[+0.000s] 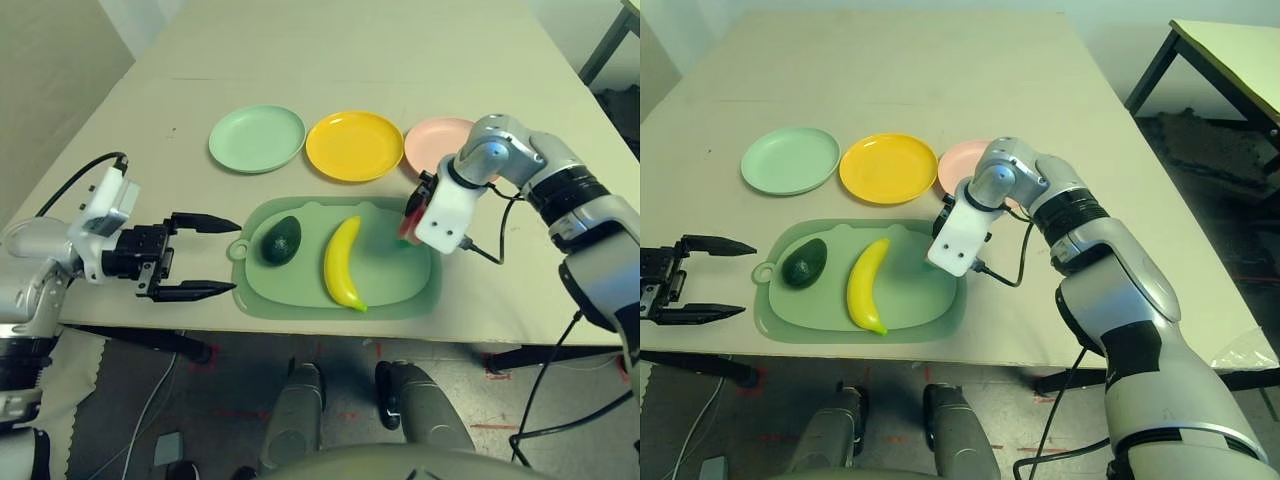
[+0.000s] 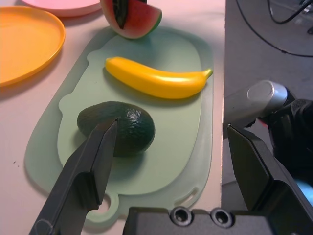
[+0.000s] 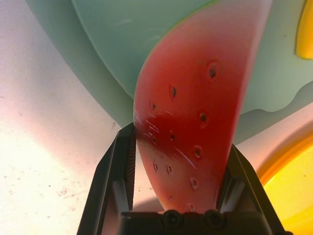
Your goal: Place the fruits into color-matched plates.
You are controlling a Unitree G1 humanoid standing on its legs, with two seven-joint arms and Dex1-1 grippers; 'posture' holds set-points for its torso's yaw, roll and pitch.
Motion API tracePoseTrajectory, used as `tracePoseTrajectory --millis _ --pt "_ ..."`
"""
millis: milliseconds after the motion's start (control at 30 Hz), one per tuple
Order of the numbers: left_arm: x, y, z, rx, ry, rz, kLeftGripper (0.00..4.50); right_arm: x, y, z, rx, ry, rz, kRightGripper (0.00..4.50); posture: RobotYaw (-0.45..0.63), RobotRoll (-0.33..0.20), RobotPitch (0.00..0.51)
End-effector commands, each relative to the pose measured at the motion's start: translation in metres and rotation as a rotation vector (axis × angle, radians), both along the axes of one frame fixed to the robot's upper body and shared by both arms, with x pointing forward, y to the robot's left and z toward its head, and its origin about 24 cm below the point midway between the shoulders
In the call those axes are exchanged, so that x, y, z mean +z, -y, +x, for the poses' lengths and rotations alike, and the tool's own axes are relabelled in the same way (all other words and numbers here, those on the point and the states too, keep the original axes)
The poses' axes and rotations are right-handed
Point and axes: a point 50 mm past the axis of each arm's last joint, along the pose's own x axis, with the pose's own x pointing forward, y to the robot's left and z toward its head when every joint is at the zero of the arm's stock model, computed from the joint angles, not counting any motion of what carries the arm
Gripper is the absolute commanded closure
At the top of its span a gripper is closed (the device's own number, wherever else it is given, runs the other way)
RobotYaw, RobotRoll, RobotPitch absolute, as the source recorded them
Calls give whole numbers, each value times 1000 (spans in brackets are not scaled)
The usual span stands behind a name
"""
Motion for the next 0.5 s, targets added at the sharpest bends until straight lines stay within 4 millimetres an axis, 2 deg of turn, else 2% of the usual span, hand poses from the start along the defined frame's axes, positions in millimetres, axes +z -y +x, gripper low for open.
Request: tracePoseTrajectory --millis 33,167,300,400,500 --pt "2 -1 1 1 5 17 0 19 0 2 -24 18 24 2407 18 0 201" --pt "10 4 4 0 10 -27 0 48 -1 8 -79 59 77 2407 14 0 196" --pt "14 6 5 -1 17 -37 0 68 1 16 -156 110 136 2407 13 0 194" --pt "14 6 5 -2 19 -32 0 71 12 28 -266 197 145 2407 13 0 192" --pt "14 7 5 -1 22 -32 0 64 27 41 -395 292 152 2407 15 0 194"
